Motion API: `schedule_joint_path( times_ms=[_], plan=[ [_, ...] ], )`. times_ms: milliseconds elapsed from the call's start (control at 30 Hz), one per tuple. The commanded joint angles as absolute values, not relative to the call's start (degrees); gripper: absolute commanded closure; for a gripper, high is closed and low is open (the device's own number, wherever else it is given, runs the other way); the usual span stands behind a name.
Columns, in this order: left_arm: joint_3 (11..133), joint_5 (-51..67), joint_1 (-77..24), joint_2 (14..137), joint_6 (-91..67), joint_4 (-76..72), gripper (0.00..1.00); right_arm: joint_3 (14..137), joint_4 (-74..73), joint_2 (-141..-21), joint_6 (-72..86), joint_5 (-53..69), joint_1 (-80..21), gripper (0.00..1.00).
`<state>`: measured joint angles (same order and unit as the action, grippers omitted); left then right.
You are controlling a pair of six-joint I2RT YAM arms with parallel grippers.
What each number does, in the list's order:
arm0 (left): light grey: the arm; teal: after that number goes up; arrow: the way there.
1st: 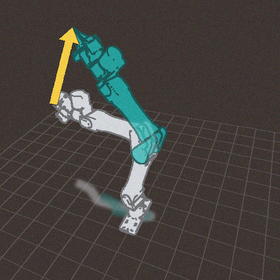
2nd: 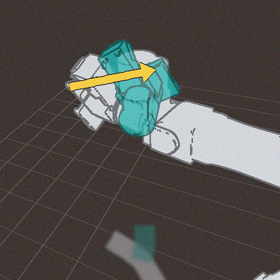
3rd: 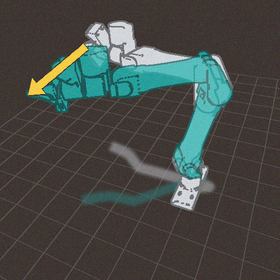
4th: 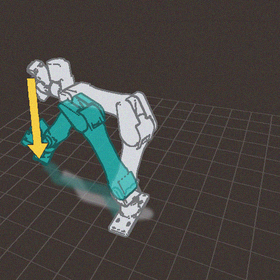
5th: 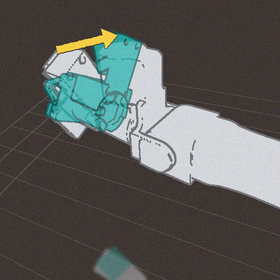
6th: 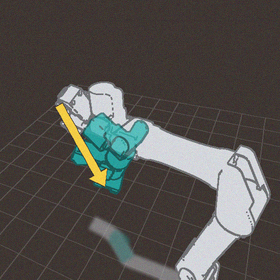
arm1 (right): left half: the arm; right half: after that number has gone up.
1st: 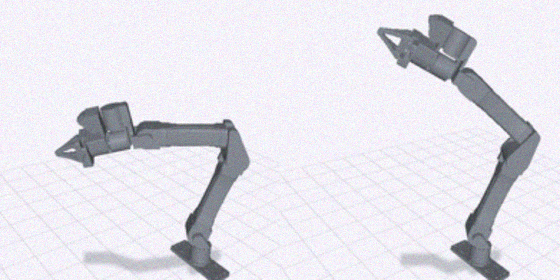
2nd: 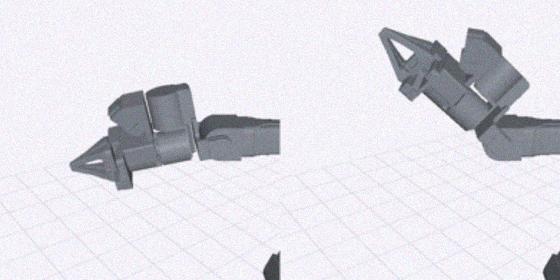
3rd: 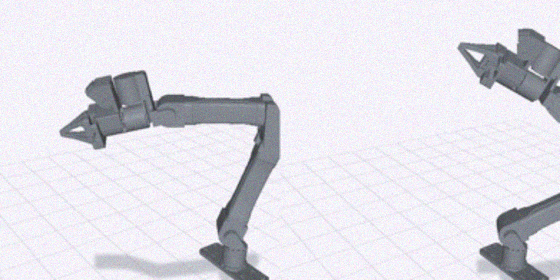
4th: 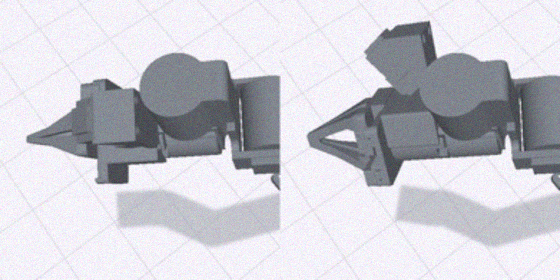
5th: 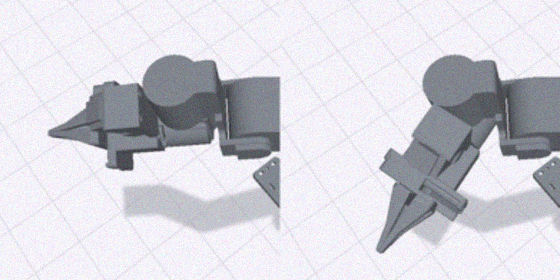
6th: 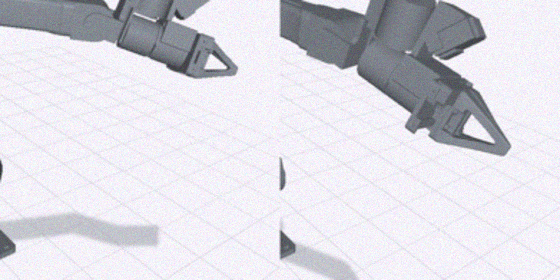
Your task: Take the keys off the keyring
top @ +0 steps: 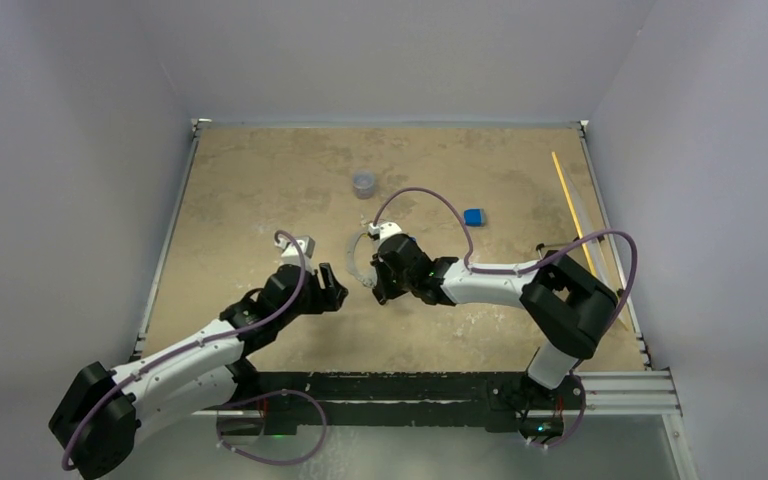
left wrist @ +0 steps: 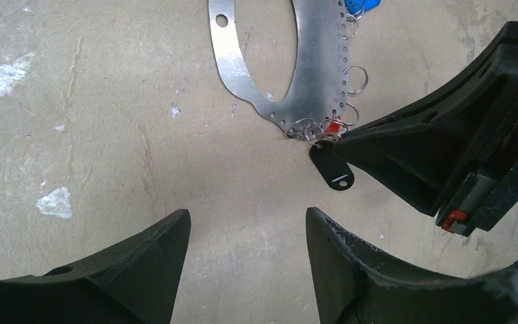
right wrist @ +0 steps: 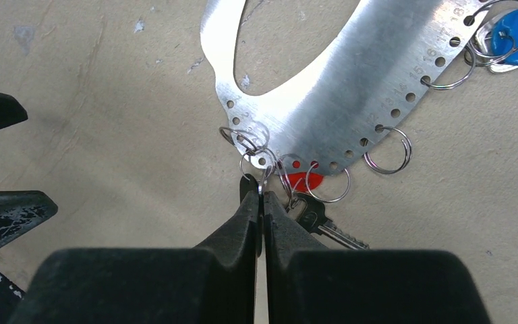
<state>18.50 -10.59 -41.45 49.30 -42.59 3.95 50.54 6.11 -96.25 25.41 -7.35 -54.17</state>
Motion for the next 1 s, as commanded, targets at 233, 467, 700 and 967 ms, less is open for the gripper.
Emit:
schedule_joint_path(
  times_ms=[233, 467, 700, 967],
  plan=[
    [19.0, -8.0, -41.8, 51.5, -40.9, -2.3, 0.39, 48.9, 9.6, -95.8, 24.1, -2.9, -53.8, 0.85],
    [18.8, -7.8, -41.8, 51.8, -40.9, -2.9, 0.39, 48.3, 11.0, -96.8, 24.8, -1.7, -53.8, 0.77],
    [18.2, -7.6, -41.8, 52.6, -40.1, -4.3, 0.39, 47.8, 11.9, -98.0, 25.0, -0.4, -53.8, 0.76],
    [18.9, -7.9, -41.8, 54.2, -36.2, -6.6, 0.38, 46.7, 12.4, -98.6, 24.4, -0.1, -53.7, 0.92]
  ],
)
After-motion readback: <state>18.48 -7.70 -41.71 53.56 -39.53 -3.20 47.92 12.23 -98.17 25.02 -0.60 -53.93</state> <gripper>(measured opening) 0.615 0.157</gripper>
